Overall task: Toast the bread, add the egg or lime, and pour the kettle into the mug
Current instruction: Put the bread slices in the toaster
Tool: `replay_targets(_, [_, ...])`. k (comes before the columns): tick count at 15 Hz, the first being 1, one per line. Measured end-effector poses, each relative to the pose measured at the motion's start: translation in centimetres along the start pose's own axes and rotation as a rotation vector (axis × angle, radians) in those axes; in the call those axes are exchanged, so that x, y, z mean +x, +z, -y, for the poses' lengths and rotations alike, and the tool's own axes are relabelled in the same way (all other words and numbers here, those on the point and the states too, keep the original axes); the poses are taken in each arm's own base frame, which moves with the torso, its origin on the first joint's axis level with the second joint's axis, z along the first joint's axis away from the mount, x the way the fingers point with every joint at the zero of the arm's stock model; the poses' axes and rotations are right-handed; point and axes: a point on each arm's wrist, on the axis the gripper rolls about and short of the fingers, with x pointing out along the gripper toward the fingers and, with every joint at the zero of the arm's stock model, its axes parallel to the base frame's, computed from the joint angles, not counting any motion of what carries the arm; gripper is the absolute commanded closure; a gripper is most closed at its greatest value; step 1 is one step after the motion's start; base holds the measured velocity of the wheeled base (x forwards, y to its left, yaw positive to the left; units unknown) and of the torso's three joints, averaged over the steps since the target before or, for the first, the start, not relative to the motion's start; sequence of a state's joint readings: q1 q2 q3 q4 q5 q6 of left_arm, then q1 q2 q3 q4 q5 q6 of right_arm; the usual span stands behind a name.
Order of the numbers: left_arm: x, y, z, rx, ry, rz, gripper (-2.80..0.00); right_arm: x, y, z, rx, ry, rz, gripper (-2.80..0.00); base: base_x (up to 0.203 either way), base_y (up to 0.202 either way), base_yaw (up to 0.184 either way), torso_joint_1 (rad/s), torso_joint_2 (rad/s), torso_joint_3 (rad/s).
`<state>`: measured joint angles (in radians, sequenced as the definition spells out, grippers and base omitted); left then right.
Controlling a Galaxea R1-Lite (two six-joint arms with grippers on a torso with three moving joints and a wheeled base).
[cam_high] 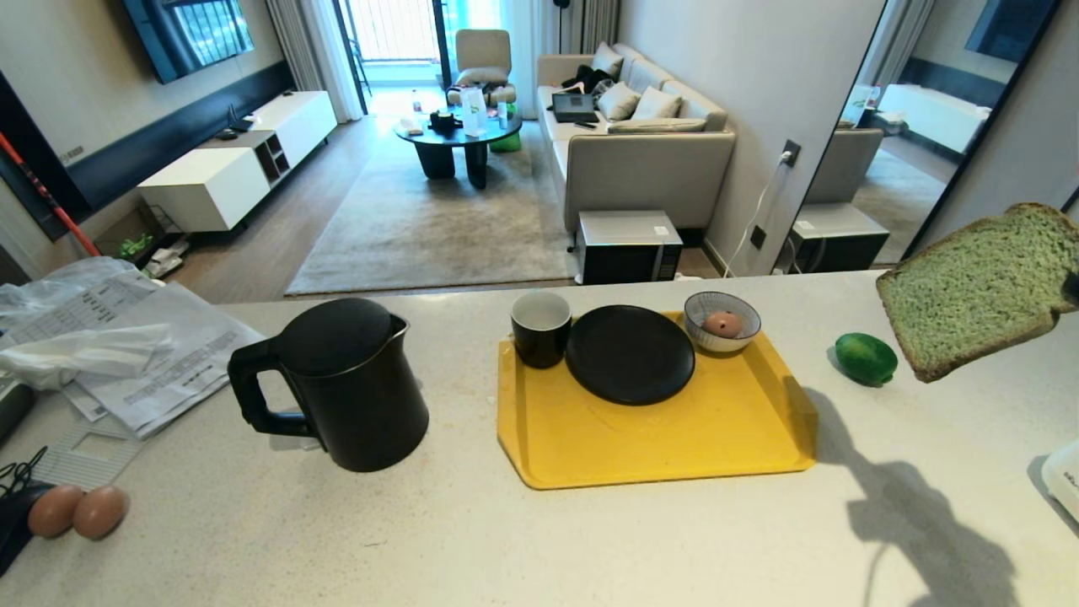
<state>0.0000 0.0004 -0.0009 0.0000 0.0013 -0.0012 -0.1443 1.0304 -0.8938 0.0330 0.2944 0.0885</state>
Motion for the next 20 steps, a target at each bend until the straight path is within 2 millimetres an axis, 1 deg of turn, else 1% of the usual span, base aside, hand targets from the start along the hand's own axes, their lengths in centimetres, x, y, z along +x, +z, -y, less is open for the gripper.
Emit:
replay_targets(3, [0.00, 0.01, 0.00, 0.000, 0.000, 0.000, 0.00, 0.04, -0.05, 0.01, 0.001, 0.000, -0.002, 0.00, -0.137, 0.000, 0.001, -0.005, 0.00, 0.005])
replay_targets(11, [0.00, 0.01, 0.00, 0.000, 0.000, 0.000, 0.00, -0.06, 0.10, -0.01, -0.003, -0.002, 0.006, 0.00, 0.000, 0.000, 0.000, 0.003, 0.00, 0.000])
replay_targets(20, [-0.01, 0.01, 0.00, 0.000, 0.000, 0.001, 0.00, -0.77, 0.05, -0.27, -0.015, 0.014, 0.021, 0.00, 0.000, 0.000, 0.000, 0.000, 0.00, 0.000])
